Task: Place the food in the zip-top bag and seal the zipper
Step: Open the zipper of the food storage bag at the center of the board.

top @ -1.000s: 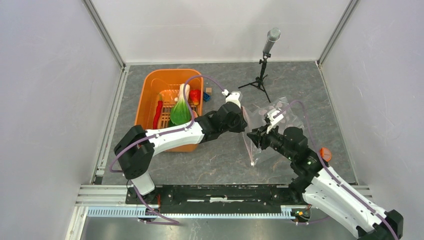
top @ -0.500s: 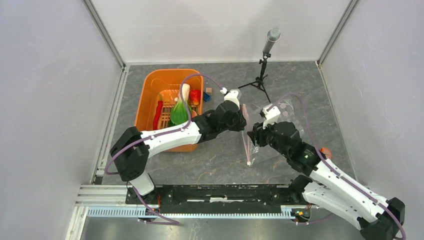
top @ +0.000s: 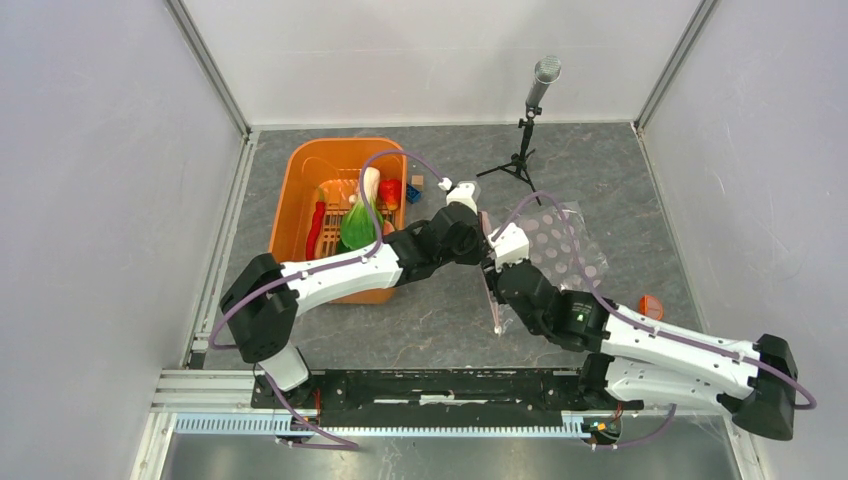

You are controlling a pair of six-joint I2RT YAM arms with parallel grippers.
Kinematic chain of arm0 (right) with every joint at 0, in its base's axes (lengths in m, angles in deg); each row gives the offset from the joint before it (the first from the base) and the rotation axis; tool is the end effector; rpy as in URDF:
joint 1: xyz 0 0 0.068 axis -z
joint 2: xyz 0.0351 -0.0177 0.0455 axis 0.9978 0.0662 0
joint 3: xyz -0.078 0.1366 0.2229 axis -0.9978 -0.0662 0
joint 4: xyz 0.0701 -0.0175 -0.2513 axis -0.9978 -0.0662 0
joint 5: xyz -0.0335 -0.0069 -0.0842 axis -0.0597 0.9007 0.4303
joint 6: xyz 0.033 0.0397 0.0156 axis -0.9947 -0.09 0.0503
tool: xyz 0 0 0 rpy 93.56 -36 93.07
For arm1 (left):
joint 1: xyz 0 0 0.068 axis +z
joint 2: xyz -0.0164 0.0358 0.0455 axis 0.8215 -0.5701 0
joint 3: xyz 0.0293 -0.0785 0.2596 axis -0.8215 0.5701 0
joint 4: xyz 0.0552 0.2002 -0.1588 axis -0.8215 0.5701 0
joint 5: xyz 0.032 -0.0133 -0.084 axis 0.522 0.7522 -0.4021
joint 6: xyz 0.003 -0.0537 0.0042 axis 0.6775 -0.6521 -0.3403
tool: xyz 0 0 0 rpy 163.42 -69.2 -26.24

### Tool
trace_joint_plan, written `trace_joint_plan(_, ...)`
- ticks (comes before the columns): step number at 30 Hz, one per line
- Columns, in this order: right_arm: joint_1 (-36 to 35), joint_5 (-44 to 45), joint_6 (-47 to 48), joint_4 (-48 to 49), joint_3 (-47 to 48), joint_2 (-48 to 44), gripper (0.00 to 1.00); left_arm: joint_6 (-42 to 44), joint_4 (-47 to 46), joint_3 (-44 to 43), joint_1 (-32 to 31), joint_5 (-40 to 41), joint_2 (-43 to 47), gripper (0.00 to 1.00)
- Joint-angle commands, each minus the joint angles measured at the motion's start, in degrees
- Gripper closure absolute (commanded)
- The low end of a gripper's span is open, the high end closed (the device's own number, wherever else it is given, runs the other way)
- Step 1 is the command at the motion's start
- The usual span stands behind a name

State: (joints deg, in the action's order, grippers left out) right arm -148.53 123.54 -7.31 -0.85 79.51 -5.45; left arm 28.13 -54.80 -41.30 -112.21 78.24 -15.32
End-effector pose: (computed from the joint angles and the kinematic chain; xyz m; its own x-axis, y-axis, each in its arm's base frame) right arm 0.1108 0.1652 0.2685 -0.3750 -0.1863 -0.9081 -0.3758 0.9260 -0.0348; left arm 0.2122 -0.3150 0.2603 -0.7236 -0.1129 -0.6809 0.3465 0.7938 -0.4999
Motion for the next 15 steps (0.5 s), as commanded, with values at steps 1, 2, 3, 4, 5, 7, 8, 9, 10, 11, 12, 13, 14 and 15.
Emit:
trace_joint_plan(1,-3.24,13.66,-2.99,-1.33,2.29,1.94,0.54,-2.91,-0.76,-0.79,0.28,-0.06,3.84,0.98)
trace_joint_plan(2,-3.49,14.04,-3.27,-1.08,1.88,1.99,0.55,-2.87,-0.94,-0.50,0.28,0.06,4.16,0.98)
trace_joint_plan(3,-3.82,14.14,-3.52,-0.70,1.44,1.78,0.55,-2.95,-1.15,-0.38,0.28,0.12,4.39,0.98)
trace_joint_plan(4,-4.02,14.28,-4.08,-0.29,0.87,1.44,0.56,-3.09,-1.12,-0.29,0.37,-0.01,4.61,0.98)
trace_joint_plan(5,-4.03,14.43,-4.57,0.17,0.26,1.05,0.57,-3.28,-1.19,-0.18,0.37,-0.08,4.79,0.98)
trace_joint_plan(7,-4.07,15.29,-5.41,1.07,-1.07,0.32,0.58,-3.97,-1.79,0.36,0.47,-0.30,5.33,0.98)
trace_joint_plan(8,-4.12,15.36,-5.28,1.60,-1.70,-0.03,0.58,-4.25,-2.14,0.63,0.54,-0.41,5.54,0.98)
trace_joint_plan(9,-4.11,15.11,-5.17,1.97,-2.13,-0.11,0.58,-4.49,-2.19,0.68,0.61,-0.48,5.72,0.98)
trace_joint_plan(10,-4.16,14.77,-4.89,2.34,-2.33,-0.20,0.59,-4.61,-2.18,0.74,0.68,-0.56,5.76,0.98)
trace_joint_plan(11,-4.11,14.45,-4.93,2.46,-2.33,-0.07,0.60,-4.86,-2.18,0.77,0.76,-0.58,5.94,0.98)
trace_joint_plan(12,-4.12,14.13,-5.01,2.49,-2.13,0.24,0.61,-5.20,-2.27,0.92,0.85,-0.66,5.95,0.98)
trace_joint_plan(13,-4.13,14.00,-5.21,2.46,-1.99,0.51,0.62,-5.61,-2.41,1.07,0.94,-0.87,6.15,0.98)
trace_joint_plan(14,-4.12,13.90,-5.33,2.40,-1.79,0.69,0.64,-5.89,-2.69,1.31,0.96,-0.92,6.39,0.98)
trace_joint_plan(15,-4.12,13.85,-5.55,2.24,-1.64,0.81,0.65,-6.10,-2.85,1.46,0.99,-0.94,6.48,0.98)
